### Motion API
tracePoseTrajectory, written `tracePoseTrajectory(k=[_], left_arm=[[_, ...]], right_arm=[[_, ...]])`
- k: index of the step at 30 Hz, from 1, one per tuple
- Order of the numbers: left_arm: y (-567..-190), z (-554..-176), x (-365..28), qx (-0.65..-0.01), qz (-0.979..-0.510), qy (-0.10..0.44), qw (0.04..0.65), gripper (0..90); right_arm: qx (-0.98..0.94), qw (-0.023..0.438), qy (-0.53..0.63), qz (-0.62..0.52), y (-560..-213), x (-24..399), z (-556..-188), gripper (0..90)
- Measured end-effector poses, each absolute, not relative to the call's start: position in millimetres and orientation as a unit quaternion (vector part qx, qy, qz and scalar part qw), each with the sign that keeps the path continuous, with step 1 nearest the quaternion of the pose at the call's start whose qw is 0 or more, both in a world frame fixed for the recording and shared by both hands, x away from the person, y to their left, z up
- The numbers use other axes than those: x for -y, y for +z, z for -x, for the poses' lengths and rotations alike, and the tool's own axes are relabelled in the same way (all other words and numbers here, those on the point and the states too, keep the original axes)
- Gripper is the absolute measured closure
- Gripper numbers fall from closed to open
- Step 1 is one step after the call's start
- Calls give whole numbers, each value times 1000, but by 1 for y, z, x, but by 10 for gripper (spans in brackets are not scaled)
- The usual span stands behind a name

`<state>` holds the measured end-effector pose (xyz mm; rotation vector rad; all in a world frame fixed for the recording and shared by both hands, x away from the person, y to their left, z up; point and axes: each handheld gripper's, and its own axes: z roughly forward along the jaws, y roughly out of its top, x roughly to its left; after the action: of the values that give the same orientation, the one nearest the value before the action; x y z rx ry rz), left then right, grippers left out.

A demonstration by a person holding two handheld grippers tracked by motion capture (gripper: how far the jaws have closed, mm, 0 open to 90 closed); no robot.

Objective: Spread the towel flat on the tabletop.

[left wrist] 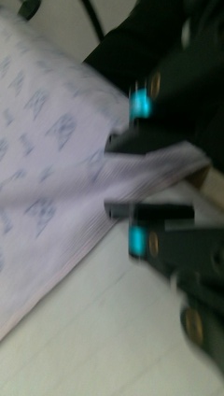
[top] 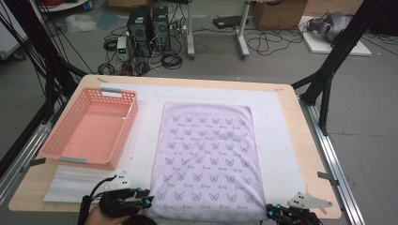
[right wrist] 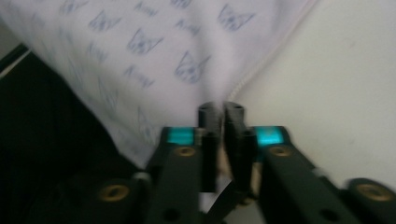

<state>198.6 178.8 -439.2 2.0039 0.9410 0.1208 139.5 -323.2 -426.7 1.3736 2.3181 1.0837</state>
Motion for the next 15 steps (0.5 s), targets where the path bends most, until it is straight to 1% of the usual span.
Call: tracePoseTrajectory(k=[1,2,3,5,8,10,11,12,13,14,15], left_arm=[[-438,-203,-179,-385,-801,58,455,511],[-436,-208,-178,-388,-794,67,462,497],[-436,-214,-176,-392,-789,74,468,480],[-435,-228,-171,-399,-783,89,469,472],[-439,-250,-165,-429,-770,101,461,481],[-445,-259,-159,-440,-771,91,451,507],[-447,-260,-156,-437,-777,86,445,539],[-449,-259,-153,-426,-782,96,444,573],[-451,-257,-150,-412,-793,105,437,641],[-452,-254,-149,-405,-797,126,431,794],[-451,-256,-149,-412,-794,119,431,878]], right_arm=[[-784,121,377,-477,-426,323,-143,685],[-780,129,380,-480,-425,323,-147,658],[-777,137,381,-482,-424,322,-152,649],[-773,158,377,-485,-424,319,-165,639],[-763,171,369,-502,-429,318,-188,651],[-759,163,361,-516,-437,316,-200,680],[-761,154,357,-519,-442,314,-205,706],[-762,157,355,-518,-443,313,-205,744],[-765,156,355,-514,-443,313,-205,819],[-769,141,360,-510,-443,313,-206,873],[-772,145,355,-507,-442,312,-205,883]])
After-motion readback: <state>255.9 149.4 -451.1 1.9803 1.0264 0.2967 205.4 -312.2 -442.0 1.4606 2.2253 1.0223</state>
